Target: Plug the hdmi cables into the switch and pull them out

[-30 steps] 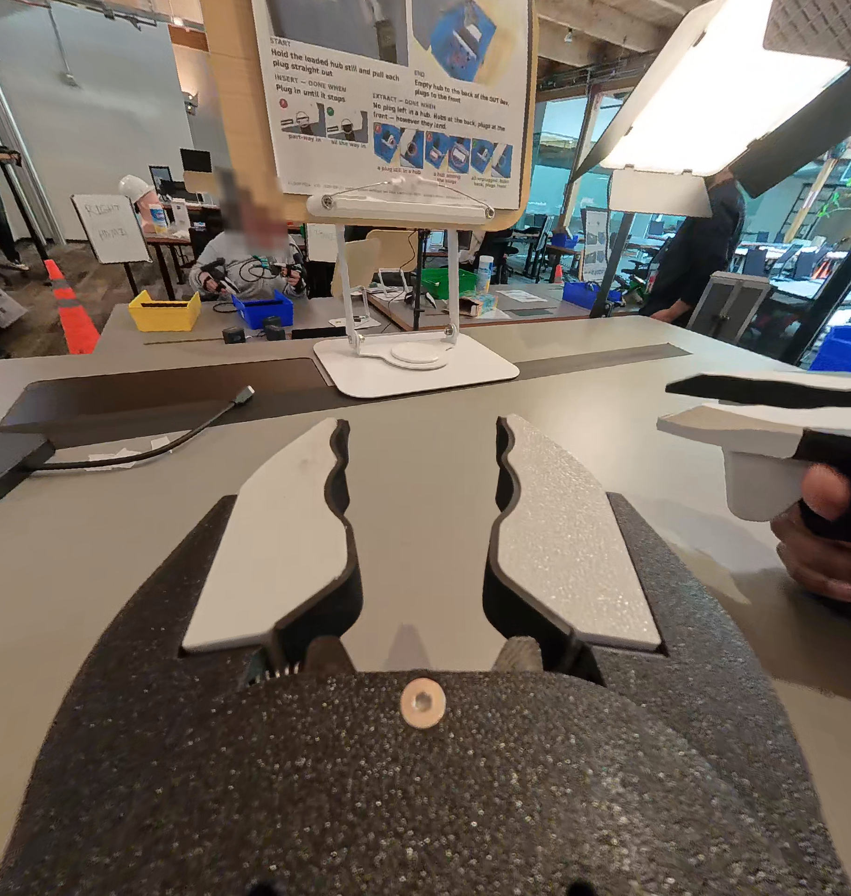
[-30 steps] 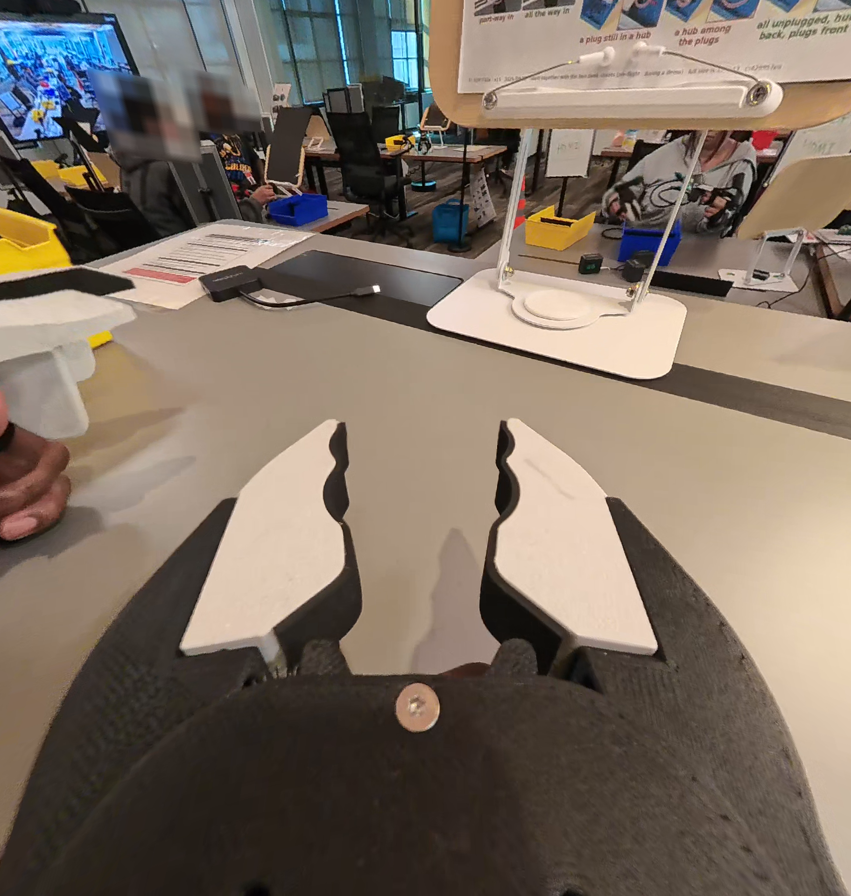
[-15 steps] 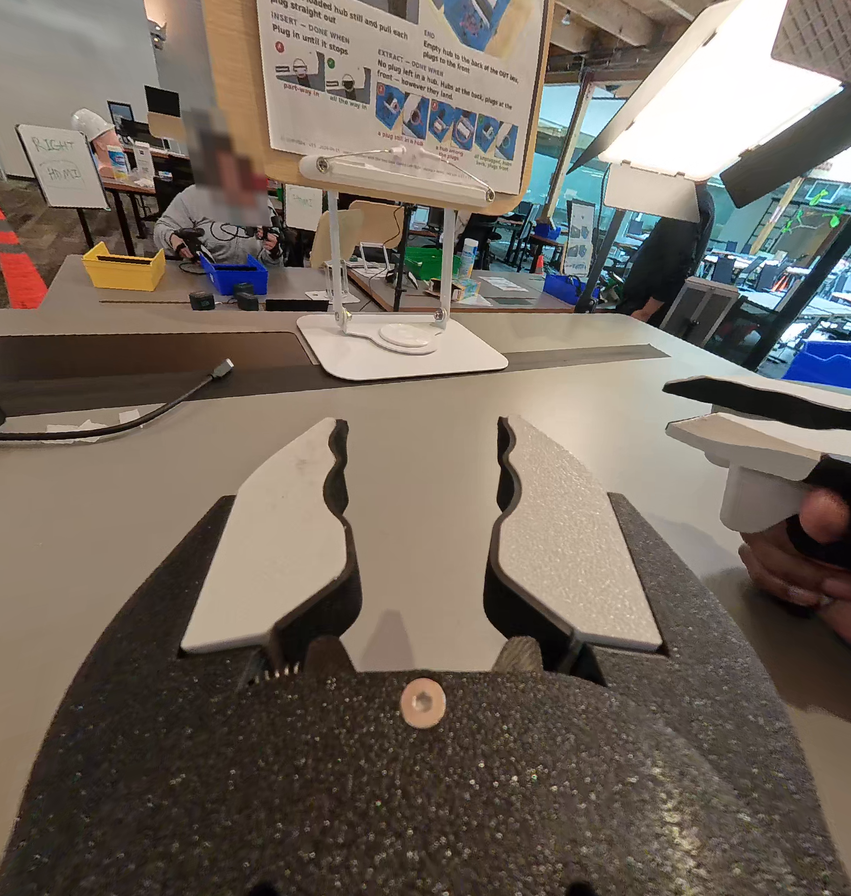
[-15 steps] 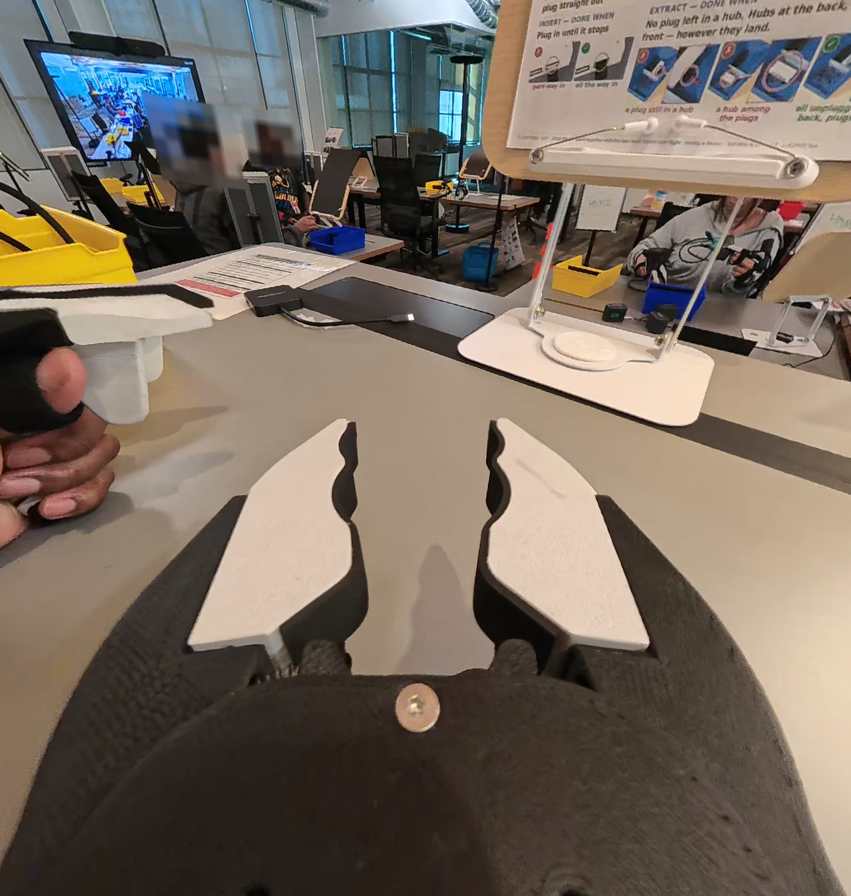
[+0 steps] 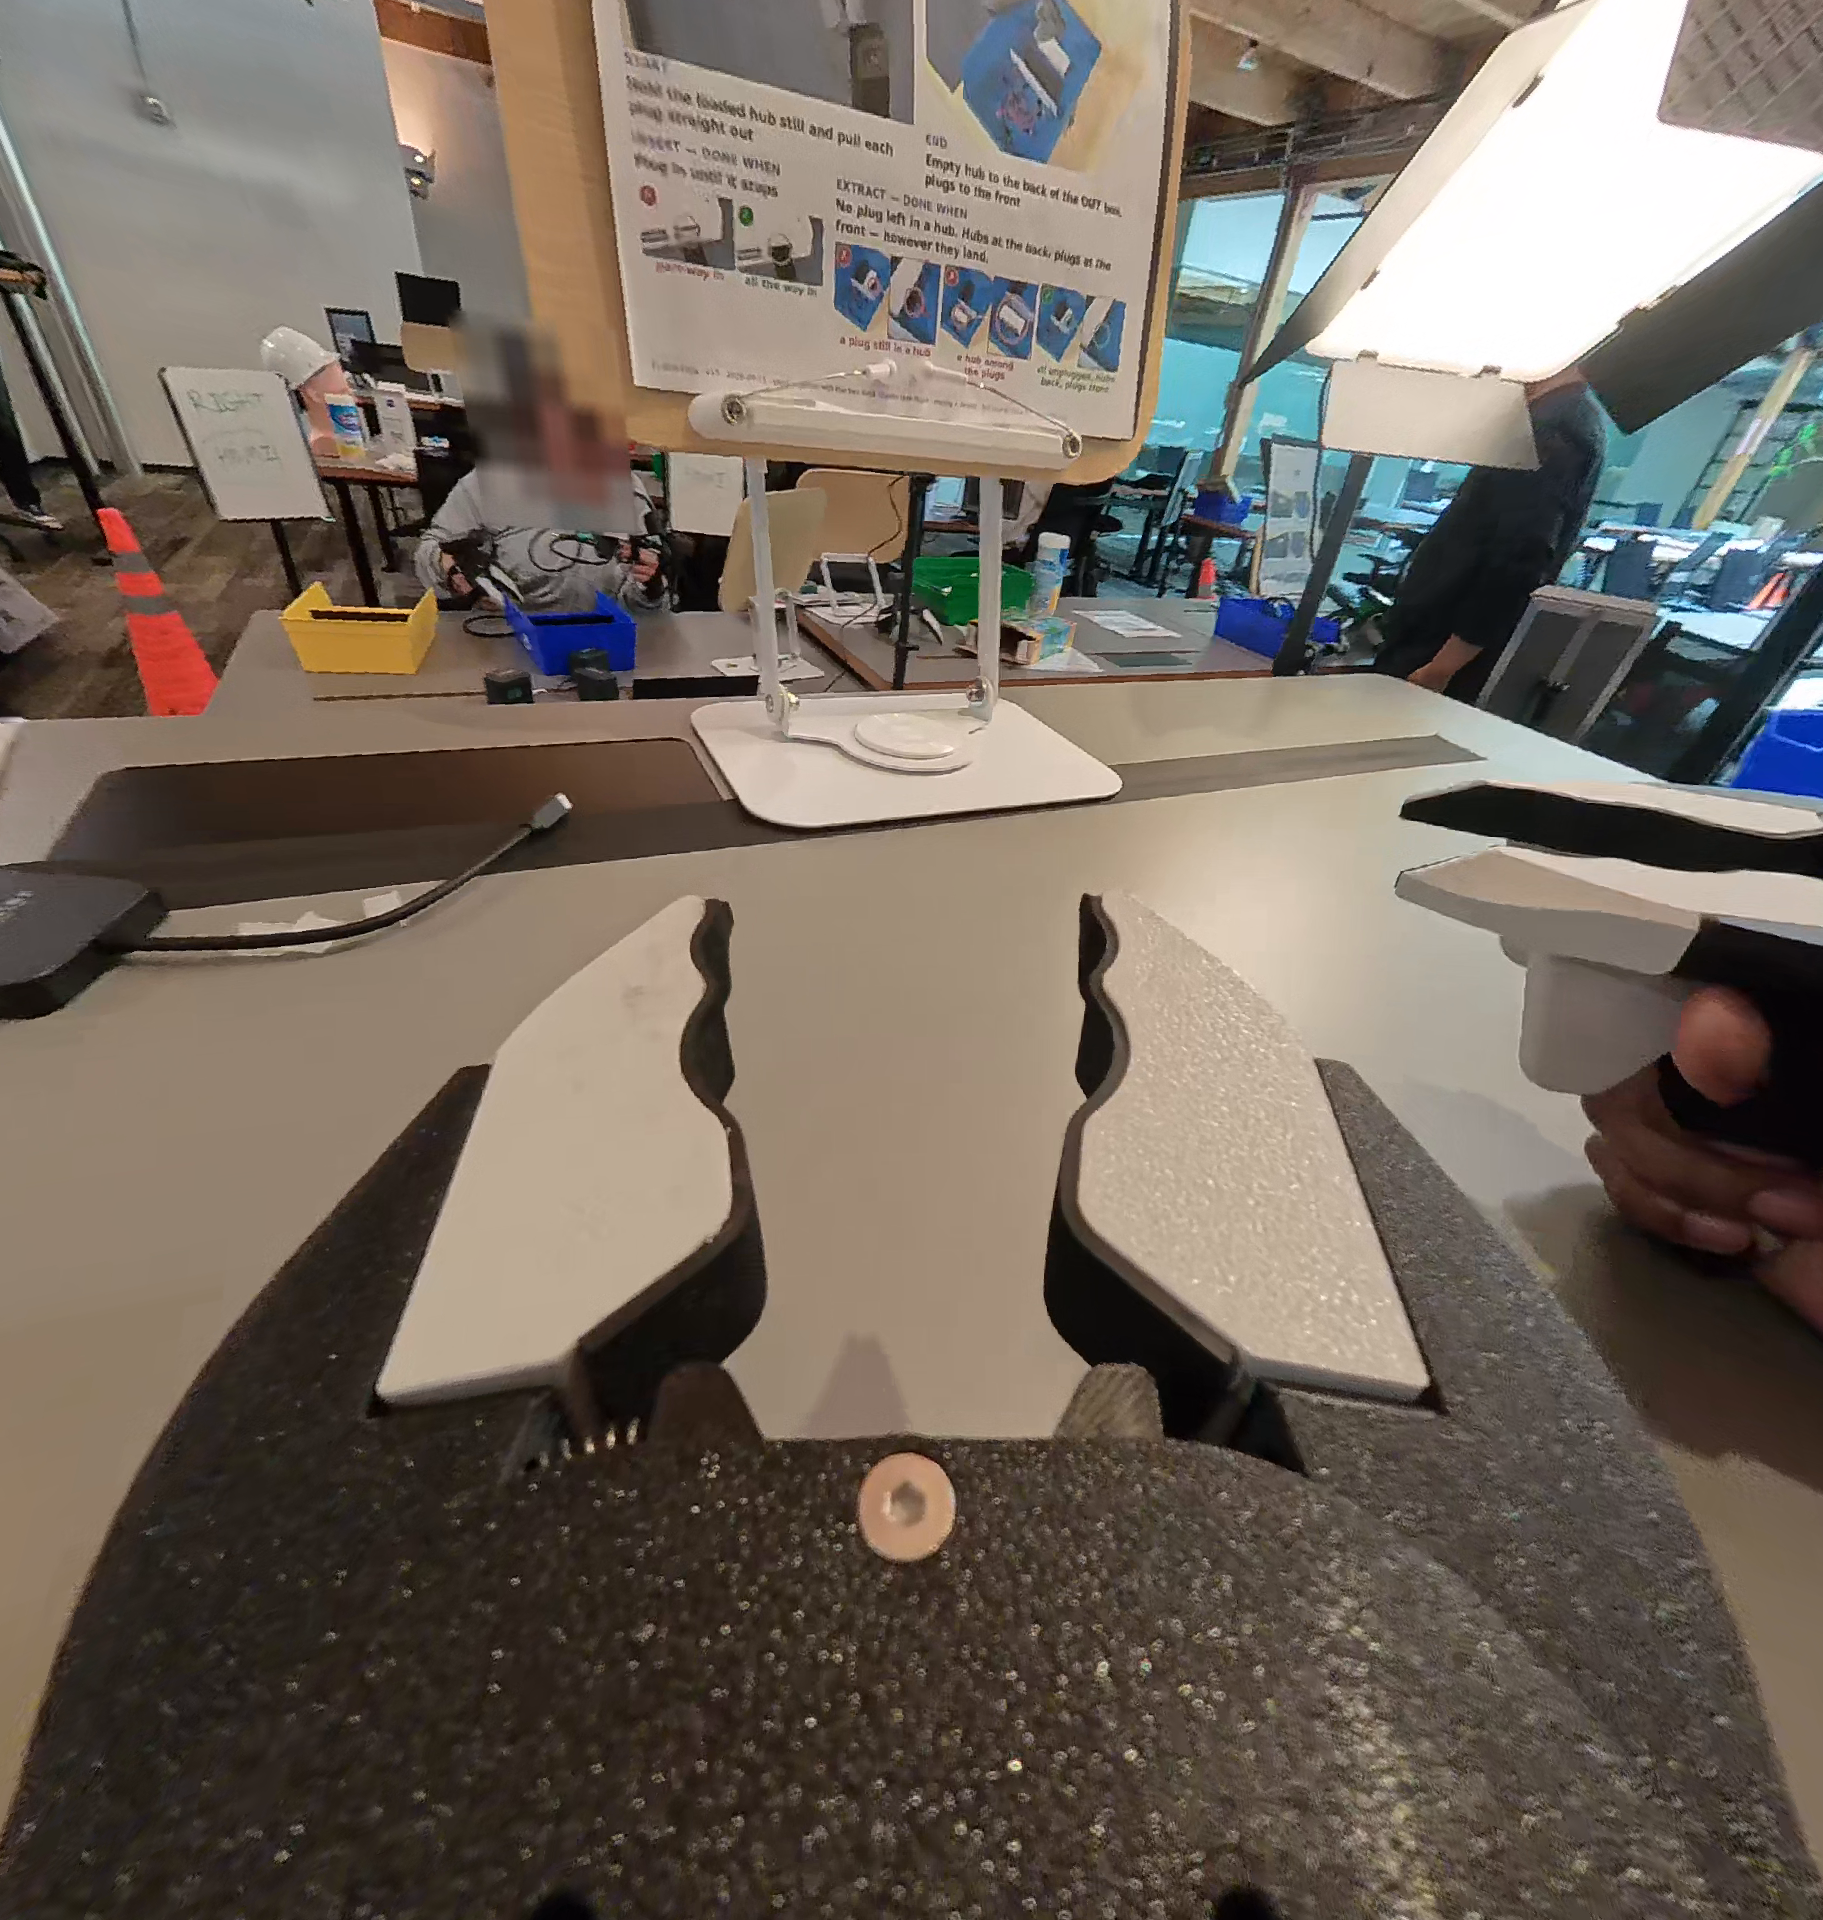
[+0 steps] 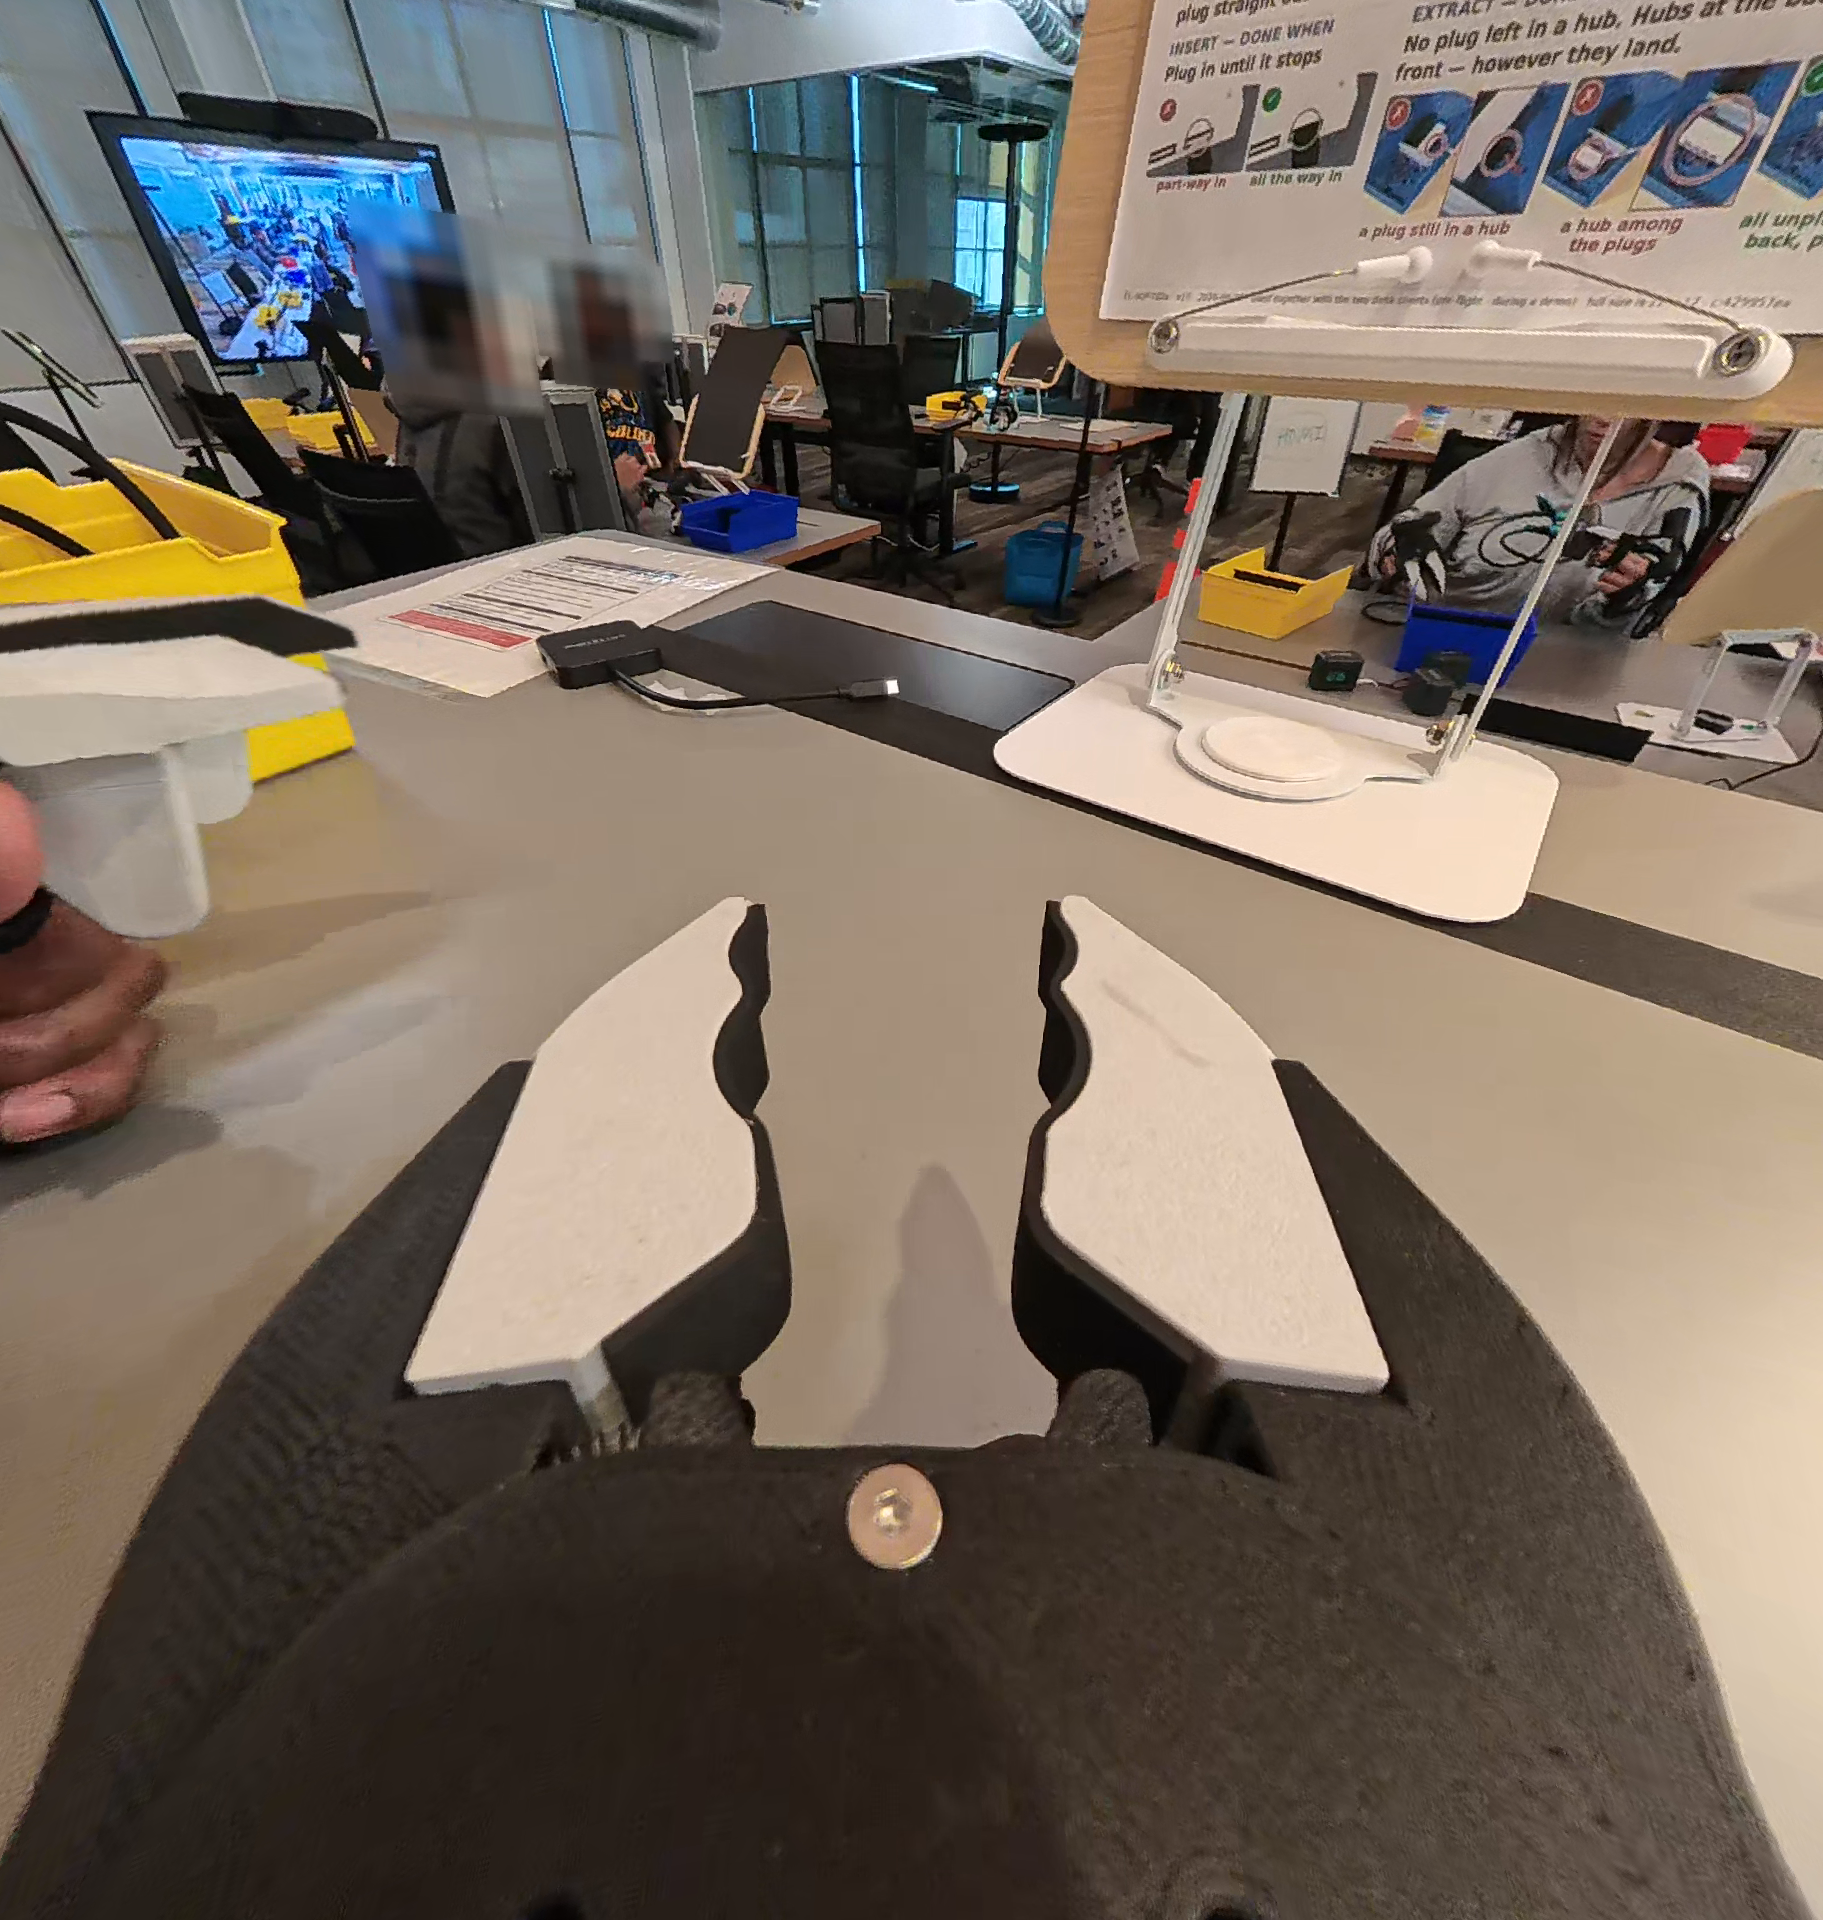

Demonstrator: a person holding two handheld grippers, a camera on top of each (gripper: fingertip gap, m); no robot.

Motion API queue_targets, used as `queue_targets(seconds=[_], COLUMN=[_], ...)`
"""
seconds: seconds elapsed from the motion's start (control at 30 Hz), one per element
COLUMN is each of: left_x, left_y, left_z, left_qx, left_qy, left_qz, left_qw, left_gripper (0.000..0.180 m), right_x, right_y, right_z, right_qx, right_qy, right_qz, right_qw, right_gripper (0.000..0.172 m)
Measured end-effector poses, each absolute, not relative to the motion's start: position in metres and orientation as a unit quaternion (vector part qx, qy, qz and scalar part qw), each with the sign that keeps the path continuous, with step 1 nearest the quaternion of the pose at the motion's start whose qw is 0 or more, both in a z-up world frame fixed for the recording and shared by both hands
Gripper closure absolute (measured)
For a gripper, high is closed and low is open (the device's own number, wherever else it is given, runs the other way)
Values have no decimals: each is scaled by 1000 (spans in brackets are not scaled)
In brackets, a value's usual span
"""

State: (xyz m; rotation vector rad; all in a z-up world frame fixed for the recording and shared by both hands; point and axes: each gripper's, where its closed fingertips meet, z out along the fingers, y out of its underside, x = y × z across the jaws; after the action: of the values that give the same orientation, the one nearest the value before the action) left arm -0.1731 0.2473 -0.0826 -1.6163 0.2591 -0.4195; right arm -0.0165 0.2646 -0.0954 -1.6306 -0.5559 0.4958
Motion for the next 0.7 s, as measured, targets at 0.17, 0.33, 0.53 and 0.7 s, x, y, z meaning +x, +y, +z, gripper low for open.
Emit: queue_targets(seconds=[0.17,0.33,0.53,0.7], left_x=[-209,-286,-394,-464], left_y=[203,169,141,152], left_z=[-60,-34,-16,-44], left_qx=[-730,-795,-857,-899], left_qy=[94,76,-9,-62], left_qz=[-117,-13,28,38], left_qw=[667,602,515,432], left_gripper=[115,117,120,122], right_x=[-13,-11,-15,-17], right_y=[263,266,265,264], right_z=[-92,-93,-95,-95], right_qx=[-703,-709,-710,-709], right_qy=[-233,-222,-232,-240], right_qz=[230,245,242,238], right_qw=[631,623,619,619], right_gripper=[123,123,124,125])
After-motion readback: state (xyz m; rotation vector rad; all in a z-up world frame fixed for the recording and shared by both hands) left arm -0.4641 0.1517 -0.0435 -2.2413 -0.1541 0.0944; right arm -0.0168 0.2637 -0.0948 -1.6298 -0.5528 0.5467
